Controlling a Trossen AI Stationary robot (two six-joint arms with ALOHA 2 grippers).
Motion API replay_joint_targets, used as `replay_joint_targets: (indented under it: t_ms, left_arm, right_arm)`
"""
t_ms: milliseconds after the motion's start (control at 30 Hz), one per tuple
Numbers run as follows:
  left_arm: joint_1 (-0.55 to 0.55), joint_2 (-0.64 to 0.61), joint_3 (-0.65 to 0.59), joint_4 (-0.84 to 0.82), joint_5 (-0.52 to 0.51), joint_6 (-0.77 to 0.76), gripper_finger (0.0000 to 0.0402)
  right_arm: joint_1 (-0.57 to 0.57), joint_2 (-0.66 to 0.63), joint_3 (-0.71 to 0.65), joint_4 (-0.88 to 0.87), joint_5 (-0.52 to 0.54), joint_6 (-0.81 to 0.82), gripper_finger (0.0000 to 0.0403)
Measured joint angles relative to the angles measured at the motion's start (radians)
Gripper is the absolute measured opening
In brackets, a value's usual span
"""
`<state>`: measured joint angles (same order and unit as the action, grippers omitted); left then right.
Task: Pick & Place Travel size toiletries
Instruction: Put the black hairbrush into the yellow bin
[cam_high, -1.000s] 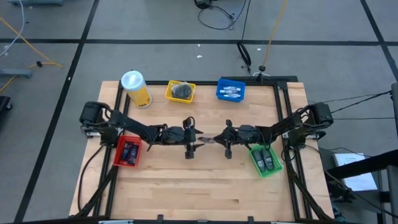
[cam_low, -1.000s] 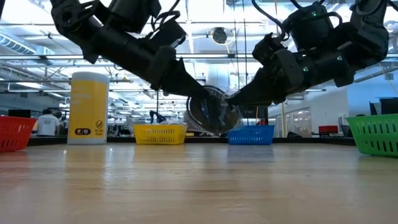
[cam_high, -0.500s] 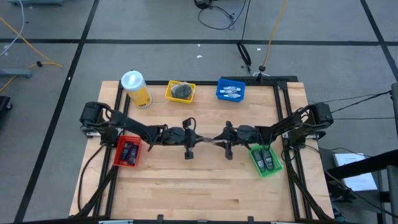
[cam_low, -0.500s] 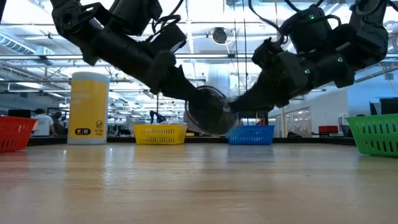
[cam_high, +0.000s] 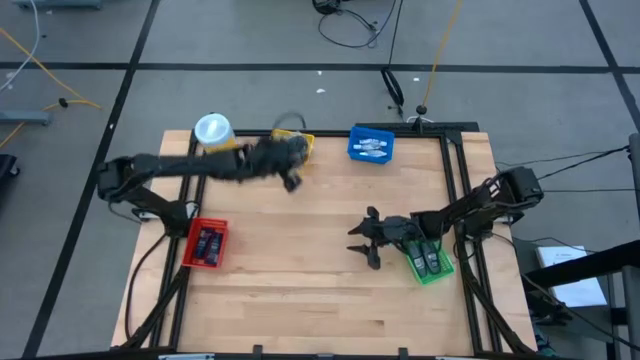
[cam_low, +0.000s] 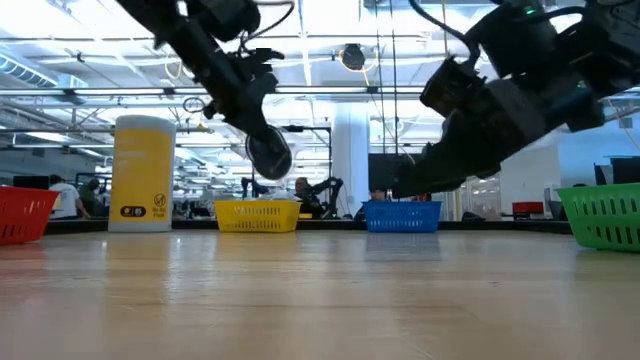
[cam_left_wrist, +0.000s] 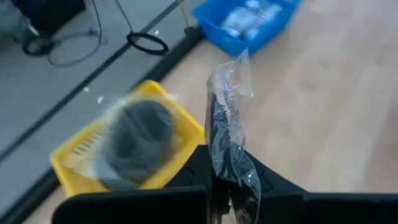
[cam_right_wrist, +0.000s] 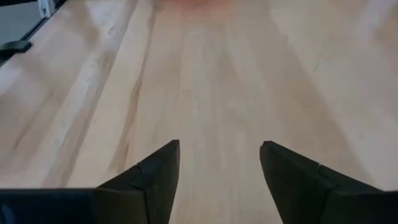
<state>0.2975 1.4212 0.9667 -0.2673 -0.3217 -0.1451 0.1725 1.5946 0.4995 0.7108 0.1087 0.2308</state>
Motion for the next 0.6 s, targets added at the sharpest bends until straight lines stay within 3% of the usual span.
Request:
replay_joint_targets:
  t_ms: [200,367,467,600]
  left_arm:
    - [0.310,0.058,0.076,-0.013,0.340,0.020,0.0031]
    - [0.463,0.151,0.081,0.050,0.614,-0.028,0.0058]
    - [0.493,0.215,0.080,0.072,0.674,-0.045,0.0057]
    - [0.506,0.269,0.080,0.087,0.656,-0.007,0.0059]
  right_arm:
    - [0.026,0.014,0.000,0.033,0.071,-0.038,0.0211]
    - [0.026,0.014,0.000,0.026,0.072,-0.041,0.0212]
    - [0.026,0.014,0.000,0.022,0.072,-0.041,0.0211]
    - [0.026,0.014,0.000,0.018,0.073,-0.041,0.0211]
